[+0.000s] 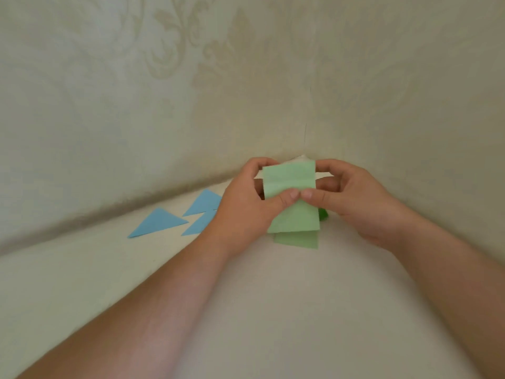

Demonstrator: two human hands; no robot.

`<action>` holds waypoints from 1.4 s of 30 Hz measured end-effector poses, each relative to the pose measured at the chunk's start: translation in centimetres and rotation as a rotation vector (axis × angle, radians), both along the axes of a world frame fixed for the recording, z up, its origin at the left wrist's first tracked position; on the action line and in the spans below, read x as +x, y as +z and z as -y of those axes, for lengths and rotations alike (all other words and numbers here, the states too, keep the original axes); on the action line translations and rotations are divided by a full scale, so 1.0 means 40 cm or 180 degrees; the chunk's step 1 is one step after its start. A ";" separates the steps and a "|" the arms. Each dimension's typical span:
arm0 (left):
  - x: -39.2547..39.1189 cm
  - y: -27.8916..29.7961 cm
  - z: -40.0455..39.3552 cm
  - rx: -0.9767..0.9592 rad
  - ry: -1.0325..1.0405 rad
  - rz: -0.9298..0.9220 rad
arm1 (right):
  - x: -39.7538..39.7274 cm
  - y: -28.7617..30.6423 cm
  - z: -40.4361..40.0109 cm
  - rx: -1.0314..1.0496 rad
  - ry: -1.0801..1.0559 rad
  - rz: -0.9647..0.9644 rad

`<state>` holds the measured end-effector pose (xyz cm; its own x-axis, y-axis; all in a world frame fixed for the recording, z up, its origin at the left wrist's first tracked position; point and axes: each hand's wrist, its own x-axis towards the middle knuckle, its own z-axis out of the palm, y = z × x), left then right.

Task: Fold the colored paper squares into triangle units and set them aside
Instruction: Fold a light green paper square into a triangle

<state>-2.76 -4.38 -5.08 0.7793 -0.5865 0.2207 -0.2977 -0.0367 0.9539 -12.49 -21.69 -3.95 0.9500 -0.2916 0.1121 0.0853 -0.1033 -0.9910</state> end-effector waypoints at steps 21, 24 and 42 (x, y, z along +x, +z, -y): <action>0.023 0.016 -0.011 -0.0614 -0.0042 -0.0589 | -0.004 0.007 -0.024 0.0580 -0.0207 0.0527; 0.020 0.015 -0.016 -0.0713 -0.0337 -0.0891 | 0.006 -0.007 -0.015 -0.0132 -0.0688 0.0652; 0.019 0.014 -0.019 -0.0591 -0.0136 -0.0665 | -0.003 -0.032 -0.019 -0.0809 -0.0136 0.0597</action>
<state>-1.98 -3.64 -4.50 0.7946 -0.5844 0.1646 -0.0915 0.1528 0.9840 -12.60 -20.92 -5.22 0.8933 -0.2709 0.3586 0.2544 -0.3530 -0.9004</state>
